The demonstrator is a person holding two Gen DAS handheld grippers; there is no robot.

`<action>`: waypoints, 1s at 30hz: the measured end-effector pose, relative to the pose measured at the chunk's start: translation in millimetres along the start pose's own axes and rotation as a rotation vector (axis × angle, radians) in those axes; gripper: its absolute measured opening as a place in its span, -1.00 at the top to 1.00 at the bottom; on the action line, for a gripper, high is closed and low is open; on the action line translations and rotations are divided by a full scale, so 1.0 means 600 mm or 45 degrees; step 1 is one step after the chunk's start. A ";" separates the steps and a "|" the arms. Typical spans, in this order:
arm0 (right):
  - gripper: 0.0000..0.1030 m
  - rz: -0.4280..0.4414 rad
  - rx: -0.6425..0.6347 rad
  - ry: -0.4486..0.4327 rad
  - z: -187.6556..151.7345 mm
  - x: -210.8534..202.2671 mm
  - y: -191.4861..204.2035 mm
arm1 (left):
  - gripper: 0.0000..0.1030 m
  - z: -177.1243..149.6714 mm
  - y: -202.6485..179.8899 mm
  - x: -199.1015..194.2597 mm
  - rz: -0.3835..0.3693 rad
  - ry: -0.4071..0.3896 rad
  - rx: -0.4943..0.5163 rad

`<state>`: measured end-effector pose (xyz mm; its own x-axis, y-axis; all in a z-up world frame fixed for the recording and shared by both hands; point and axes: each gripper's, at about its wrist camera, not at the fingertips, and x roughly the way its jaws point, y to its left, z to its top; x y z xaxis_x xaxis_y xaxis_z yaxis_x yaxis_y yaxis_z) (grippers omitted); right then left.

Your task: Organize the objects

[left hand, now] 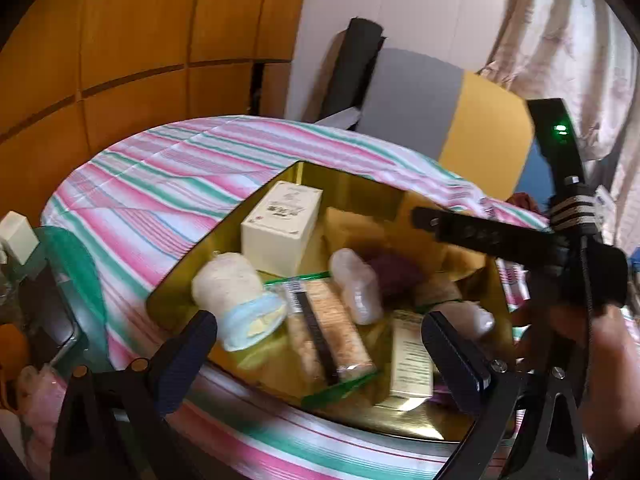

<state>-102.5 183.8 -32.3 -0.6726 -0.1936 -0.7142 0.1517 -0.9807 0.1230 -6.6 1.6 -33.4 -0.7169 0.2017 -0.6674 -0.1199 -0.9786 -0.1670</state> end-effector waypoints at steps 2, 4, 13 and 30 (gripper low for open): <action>-0.48 -0.006 0.050 -0.042 -0.006 -0.013 -0.011 | -1.00 -0.001 0.007 0.002 0.025 0.005 0.003; -0.50 0.000 0.098 -0.069 -0.016 -0.032 -0.022 | -1.00 -0.002 0.013 0.002 0.036 0.004 -0.004; -0.51 -0.073 0.185 -0.134 -0.075 -0.118 -0.023 | -0.99 -0.003 0.004 -0.008 0.070 0.011 -0.003; -0.52 -0.262 0.154 -0.096 -0.117 -0.174 0.038 | -0.99 0.002 0.011 -0.059 0.263 0.008 0.007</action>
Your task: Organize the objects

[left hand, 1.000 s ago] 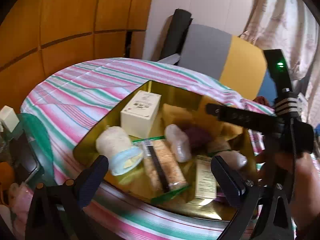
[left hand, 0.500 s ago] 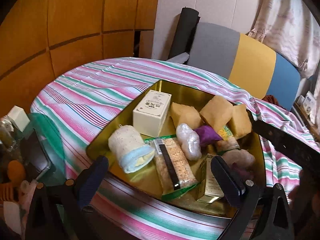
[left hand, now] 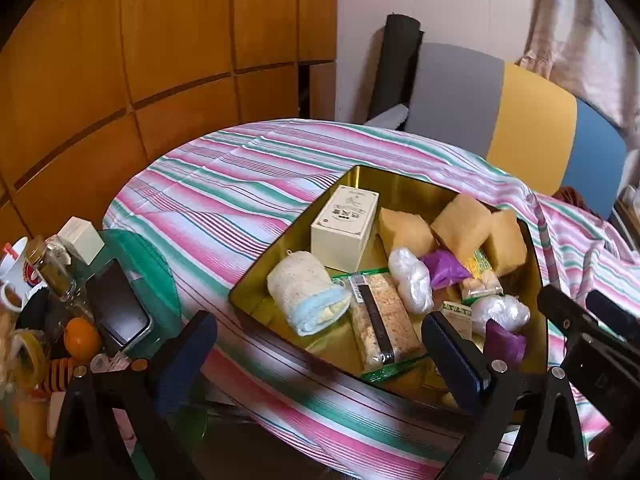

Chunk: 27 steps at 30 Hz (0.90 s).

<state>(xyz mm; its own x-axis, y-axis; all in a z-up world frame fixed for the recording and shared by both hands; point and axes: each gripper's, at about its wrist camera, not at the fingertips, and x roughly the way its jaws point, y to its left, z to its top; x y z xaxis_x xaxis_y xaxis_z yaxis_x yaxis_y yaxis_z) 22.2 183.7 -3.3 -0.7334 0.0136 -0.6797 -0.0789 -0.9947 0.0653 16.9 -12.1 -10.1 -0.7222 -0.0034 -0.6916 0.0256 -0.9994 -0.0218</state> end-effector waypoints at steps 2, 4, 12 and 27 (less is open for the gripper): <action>-0.52 -0.036 0.008 0.010 0.000 -0.004 0.004 | -0.99 0.003 0.004 -0.004 0.024 -0.002 -0.012; -0.52 -0.057 0.010 0.015 -0.001 -0.009 0.009 | -0.99 0.006 0.008 -0.008 0.057 -0.006 -0.015; -0.52 -0.027 0.046 0.023 -0.002 -0.027 0.022 | -0.99 0.013 0.012 -0.018 0.078 0.039 0.023; -0.52 -0.112 0.053 0.038 -0.004 -0.037 0.031 | -0.99 0.026 0.021 -0.031 0.069 0.057 0.013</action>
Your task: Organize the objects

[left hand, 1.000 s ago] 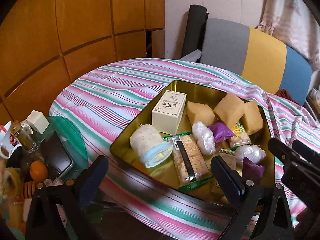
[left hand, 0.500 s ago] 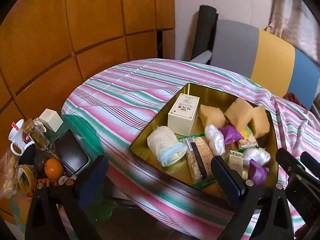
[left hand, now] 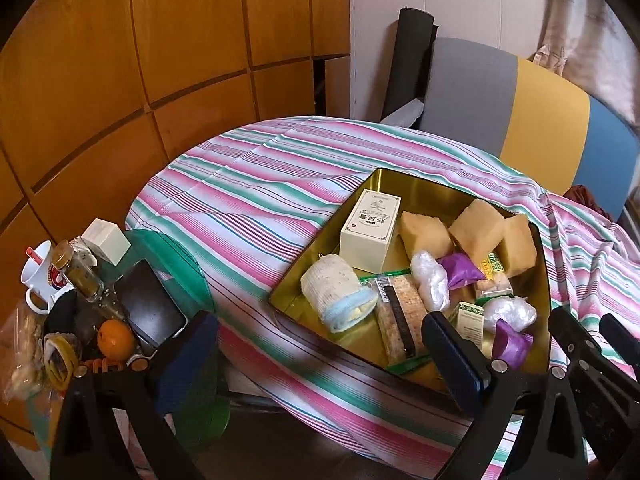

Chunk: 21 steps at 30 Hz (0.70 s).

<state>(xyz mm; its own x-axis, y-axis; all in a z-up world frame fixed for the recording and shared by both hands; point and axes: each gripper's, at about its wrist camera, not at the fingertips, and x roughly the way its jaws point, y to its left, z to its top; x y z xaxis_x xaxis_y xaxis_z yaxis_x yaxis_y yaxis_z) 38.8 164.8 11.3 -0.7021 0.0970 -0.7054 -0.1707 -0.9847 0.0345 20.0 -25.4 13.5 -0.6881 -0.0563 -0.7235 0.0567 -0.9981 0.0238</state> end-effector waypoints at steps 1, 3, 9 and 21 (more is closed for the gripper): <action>-0.52 -0.008 0.000 0.000 0.000 0.000 0.000 | -0.99 0.000 -0.001 -0.001 -0.001 0.000 0.005; -0.52 -0.016 0.003 0.000 0.000 -0.001 0.000 | -0.99 0.000 -0.002 -0.002 0.007 -0.002 0.016; -0.52 -0.028 0.005 -0.005 0.000 -0.003 -0.001 | -0.99 0.000 -0.004 0.001 0.031 0.024 0.038; -0.52 -0.051 0.014 0.011 -0.001 0.002 0.001 | -0.99 -0.004 -0.003 0.007 0.031 0.092 0.048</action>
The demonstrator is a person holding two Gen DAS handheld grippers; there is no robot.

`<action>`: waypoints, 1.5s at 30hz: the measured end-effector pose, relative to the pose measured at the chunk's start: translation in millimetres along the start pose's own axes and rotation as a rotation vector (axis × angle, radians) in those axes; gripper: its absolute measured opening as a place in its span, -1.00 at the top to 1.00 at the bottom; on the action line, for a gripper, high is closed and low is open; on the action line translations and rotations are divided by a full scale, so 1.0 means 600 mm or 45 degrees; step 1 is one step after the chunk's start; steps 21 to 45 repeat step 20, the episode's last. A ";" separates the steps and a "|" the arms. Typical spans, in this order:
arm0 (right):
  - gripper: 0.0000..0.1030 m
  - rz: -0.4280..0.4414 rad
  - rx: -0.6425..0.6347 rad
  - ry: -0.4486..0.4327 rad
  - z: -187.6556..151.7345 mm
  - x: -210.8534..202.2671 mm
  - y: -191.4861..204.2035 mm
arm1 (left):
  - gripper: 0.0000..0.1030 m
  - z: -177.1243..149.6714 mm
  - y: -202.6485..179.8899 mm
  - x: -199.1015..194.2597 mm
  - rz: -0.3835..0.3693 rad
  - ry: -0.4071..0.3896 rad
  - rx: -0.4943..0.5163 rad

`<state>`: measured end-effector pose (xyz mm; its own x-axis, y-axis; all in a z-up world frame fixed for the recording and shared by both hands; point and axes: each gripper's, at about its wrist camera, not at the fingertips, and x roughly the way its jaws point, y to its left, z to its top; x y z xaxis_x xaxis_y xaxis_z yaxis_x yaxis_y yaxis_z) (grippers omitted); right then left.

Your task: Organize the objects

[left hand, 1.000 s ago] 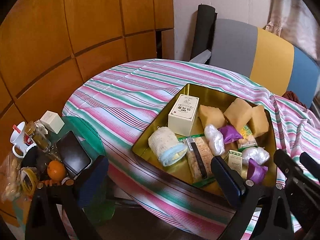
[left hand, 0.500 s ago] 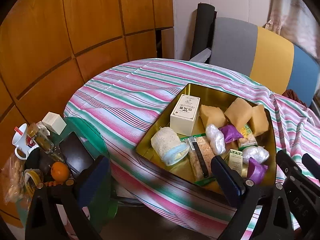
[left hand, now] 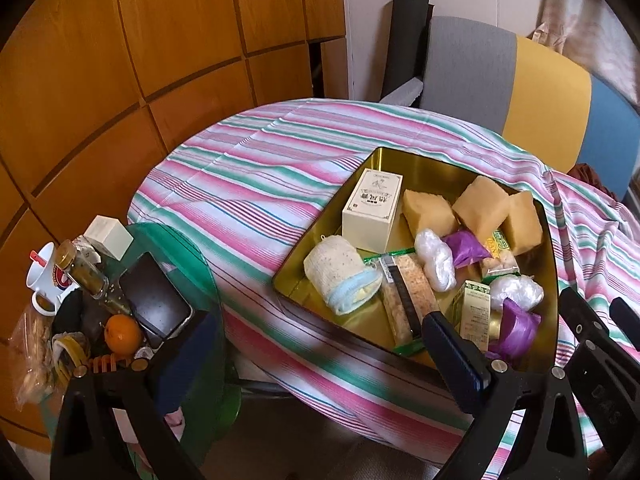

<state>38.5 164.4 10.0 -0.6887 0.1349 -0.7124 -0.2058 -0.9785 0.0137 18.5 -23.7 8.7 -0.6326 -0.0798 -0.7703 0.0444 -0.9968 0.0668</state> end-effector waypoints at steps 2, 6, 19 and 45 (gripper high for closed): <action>-0.52 -0.002 0.000 0.000 -0.001 0.001 0.000 | -0.99 0.000 0.001 0.002 -0.005 0.010 -0.004; -0.52 -0.024 -0.009 -0.005 0.000 0.001 0.000 | -0.99 0.000 0.002 0.004 -0.024 0.026 -0.011; -0.52 -0.035 0.009 -0.004 -0.001 0.003 -0.009 | -0.97 -0.002 -0.001 0.003 0.007 0.007 -0.006; -0.52 -0.037 0.008 -0.003 -0.001 0.004 -0.009 | -0.97 -0.002 -0.001 0.004 -0.003 0.013 -0.006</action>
